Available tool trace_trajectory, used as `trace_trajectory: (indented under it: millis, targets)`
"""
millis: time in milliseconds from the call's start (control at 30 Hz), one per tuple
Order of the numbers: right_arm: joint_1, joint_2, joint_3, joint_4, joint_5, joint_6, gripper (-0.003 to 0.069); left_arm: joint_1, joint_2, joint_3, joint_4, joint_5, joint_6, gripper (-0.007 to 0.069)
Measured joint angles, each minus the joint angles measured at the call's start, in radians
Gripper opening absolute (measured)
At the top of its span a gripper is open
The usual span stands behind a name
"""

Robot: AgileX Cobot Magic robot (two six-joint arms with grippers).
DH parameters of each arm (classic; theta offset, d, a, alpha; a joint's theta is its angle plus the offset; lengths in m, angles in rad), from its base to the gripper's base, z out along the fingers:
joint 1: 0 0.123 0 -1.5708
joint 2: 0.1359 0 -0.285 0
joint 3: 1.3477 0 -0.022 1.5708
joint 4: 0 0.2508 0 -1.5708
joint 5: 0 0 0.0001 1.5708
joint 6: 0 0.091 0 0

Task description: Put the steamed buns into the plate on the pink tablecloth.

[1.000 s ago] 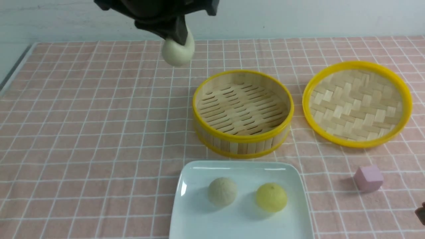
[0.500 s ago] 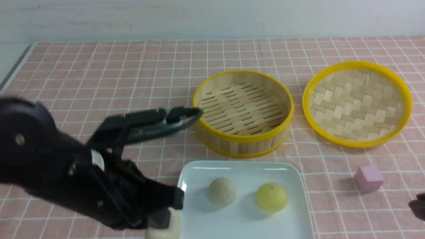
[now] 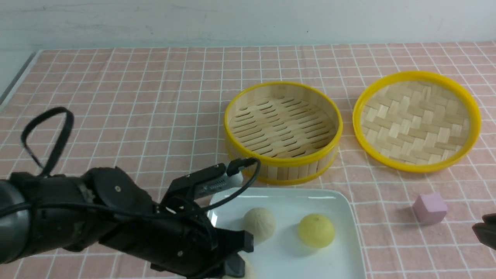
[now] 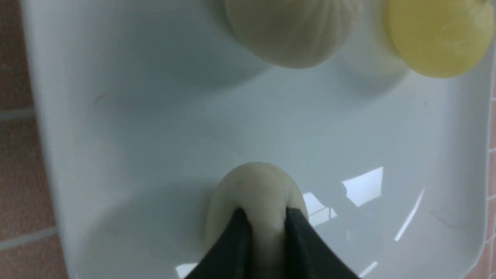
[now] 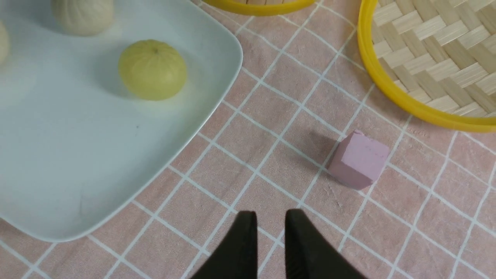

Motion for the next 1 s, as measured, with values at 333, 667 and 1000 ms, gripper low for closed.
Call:
trace_trajectory:
  millis: [333, 667, 1000]
  targets:
    - [0.0, 0.0, -0.106, 0.034, 0.214, 0.0, 0.0099, 0.0, 0.029, -0.094, -0.025, 0.002, 0.117, 0.0475]
    - [0.0, -0.125, -0.216, 0.093, 0.42, 0.004, -0.0015, 0.013, 0.007, -0.193, 0.214, 0.098, 0.051, 0.0501]
    - [0.0, -0.408, 0.033, 0.12, -0.073, 0.075, -0.0014, 0.05, -0.162, -0.262, 0.517, 0.187, -0.179, 0.0064]
